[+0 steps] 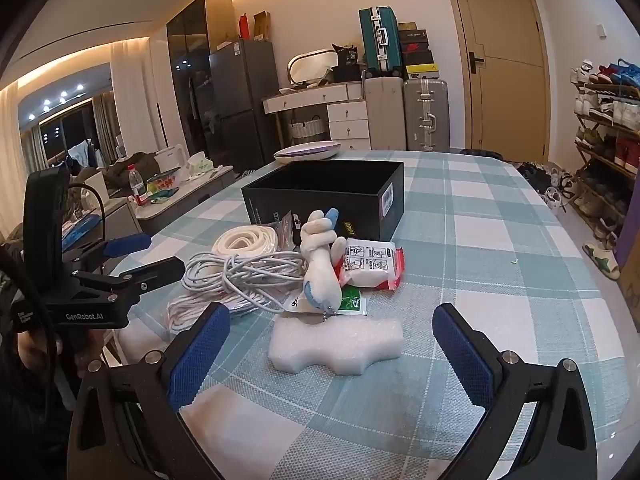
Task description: Organize soft objects
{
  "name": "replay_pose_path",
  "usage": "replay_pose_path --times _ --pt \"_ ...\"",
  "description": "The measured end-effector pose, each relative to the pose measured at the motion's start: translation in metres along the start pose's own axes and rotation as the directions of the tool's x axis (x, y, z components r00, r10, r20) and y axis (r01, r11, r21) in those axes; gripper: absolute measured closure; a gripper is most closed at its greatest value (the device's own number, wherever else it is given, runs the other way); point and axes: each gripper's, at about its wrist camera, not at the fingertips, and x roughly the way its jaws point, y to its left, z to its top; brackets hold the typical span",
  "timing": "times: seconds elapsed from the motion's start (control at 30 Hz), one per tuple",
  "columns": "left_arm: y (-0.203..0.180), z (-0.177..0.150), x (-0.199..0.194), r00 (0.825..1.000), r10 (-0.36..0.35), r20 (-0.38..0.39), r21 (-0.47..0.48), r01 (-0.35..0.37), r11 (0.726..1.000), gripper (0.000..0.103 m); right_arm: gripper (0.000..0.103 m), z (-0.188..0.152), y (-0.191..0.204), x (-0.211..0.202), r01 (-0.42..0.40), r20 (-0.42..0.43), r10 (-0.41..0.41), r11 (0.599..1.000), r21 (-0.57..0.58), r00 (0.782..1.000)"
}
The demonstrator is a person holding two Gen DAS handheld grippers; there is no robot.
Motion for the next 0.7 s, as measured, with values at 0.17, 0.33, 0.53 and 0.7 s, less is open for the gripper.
replay_pose_path --times 0.17,0.33,0.53,0.7 --pt "-0.0002 -0.0001 -0.0001 1.0 -0.002 0.004 -0.002 0.002 1.0 0.0 0.0 0.0009 0.0002 -0.0003 -0.002 -0.003 0.002 1.0 -0.002 1.0" --pt "-0.0002 -0.0001 -0.0002 1.0 -0.004 0.005 -0.001 0.004 1.0 0.0 0.0 -0.0047 0.002 0.0042 0.001 -0.004 -0.001 1.0 -0.007 1.0" --pt "-0.0005 0.0 -0.0005 1.0 -0.003 0.006 -0.002 0.003 1.0 0.0 0.0 -0.0037 0.0016 0.0029 0.0 -0.009 0.0 1.0 -0.01 1.0" --pt "-0.0006 -0.0001 -0.0006 1.0 -0.003 0.007 -0.002 0.003 1.0 0.0 0.0 -0.0044 0.0027 0.0024 0.002 -0.011 -0.002 1.0 -0.011 1.0"
